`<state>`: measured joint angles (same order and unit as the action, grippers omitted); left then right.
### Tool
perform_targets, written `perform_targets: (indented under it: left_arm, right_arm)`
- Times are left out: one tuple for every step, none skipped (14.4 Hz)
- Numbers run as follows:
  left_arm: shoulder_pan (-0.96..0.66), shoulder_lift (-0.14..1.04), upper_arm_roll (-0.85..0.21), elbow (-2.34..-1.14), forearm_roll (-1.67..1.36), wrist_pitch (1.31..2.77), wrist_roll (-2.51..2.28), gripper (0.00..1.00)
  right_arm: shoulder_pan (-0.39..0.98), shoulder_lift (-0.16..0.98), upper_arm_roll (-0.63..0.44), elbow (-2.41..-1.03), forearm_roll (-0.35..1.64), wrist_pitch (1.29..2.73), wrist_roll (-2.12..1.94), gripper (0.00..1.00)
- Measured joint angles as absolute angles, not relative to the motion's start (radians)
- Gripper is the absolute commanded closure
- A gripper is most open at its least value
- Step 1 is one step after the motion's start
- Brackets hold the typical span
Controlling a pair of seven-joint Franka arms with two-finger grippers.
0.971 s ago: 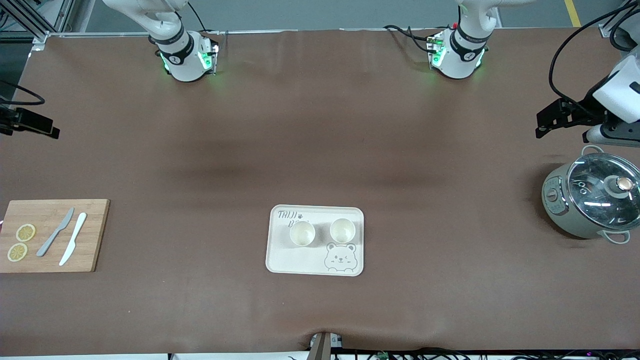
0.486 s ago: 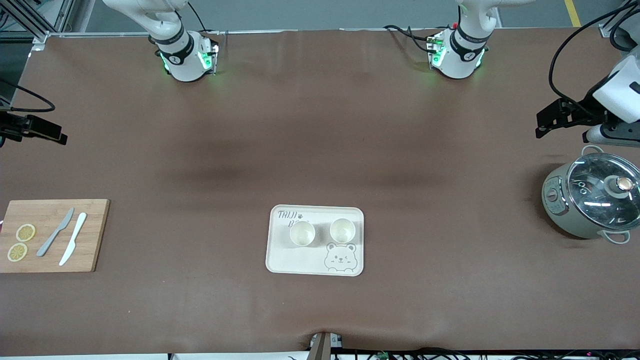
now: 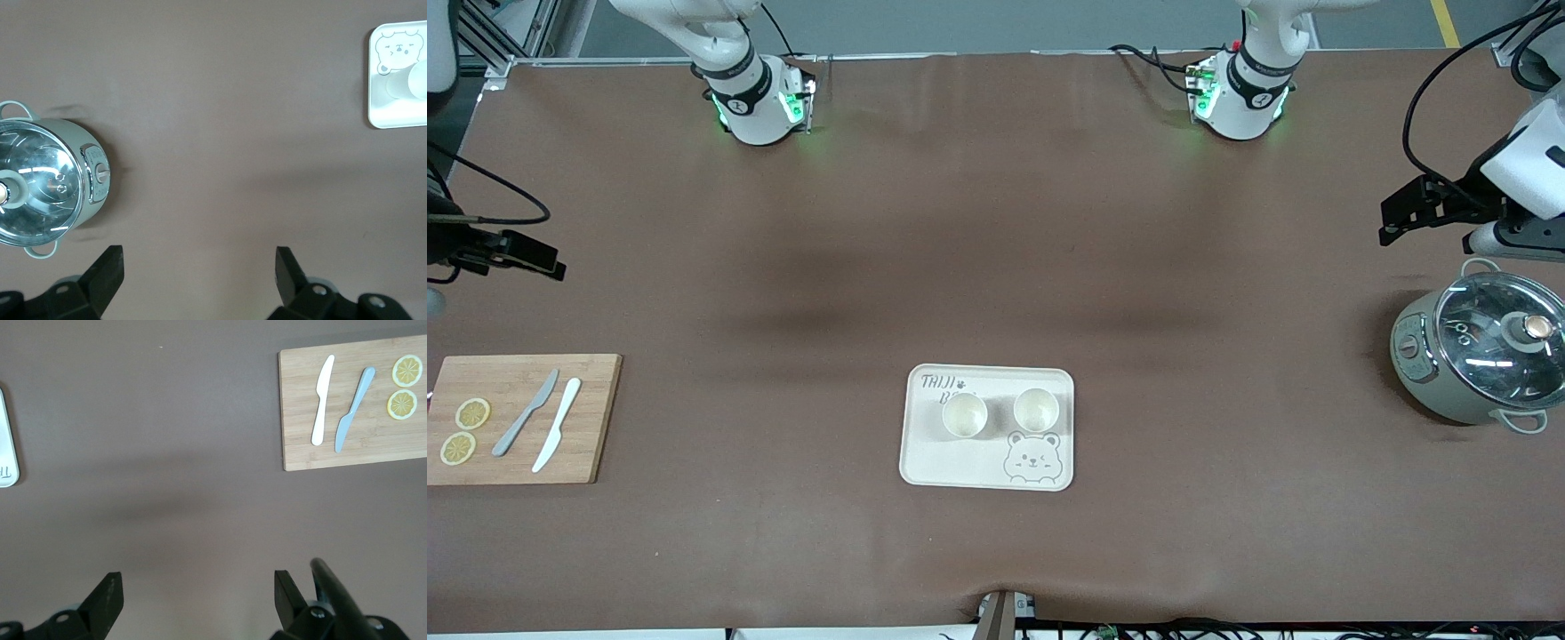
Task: Place white IKEA cup upright on tray with both arms
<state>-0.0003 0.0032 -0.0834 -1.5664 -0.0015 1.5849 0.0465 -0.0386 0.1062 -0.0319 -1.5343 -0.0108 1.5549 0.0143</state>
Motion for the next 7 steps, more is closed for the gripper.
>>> perform_targets:
  left_arm:
    - [0.000,0.003,-0.083,-1.566,-0.002,1.584,0.046,0.00]
    - [0.000,0.003,-0.083,-1.567,-0.002,1.583,0.046,0.00]
    - [0.000,0.004,-0.083,-1.567,-0.002,1.583,0.046,0.00]
    - [0.000,0.004,-0.083,-1.567,-0.002,1.583,0.046,0.00]
    - [0.000,0.004,-0.083,-1.567,-0.002,1.583,0.046,0.00]
    - [0.000,0.004,-0.083,-1.567,-0.002,1.583,0.046,0.00]
    - [0.000,0.004,-0.083,-1.567,-0.002,1.583,0.046,0.00]
  right_arm:
    - [-0.039,0.102,-0.032,-1.548,-0.011,1.563,0.014,0.00]
    - [-0.039,0.099,-0.031,-1.553,-0.011,1.566,0.014,0.00]
    - [-0.039,0.095,-0.030,-1.557,-0.011,1.567,0.014,0.00]
    - [-0.039,0.091,-0.029,-1.559,-0.011,1.567,0.014,0.00]
    - [-0.039,0.087,-0.028,-1.562,-0.011,1.567,0.014,0.00]
    - [-0.039,0.085,-0.028,-1.564,-0.011,1.568,0.014,0.00]
    - [-0.039,0.084,-0.027,-1.564,-0.011,1.568,0.014,0.00]
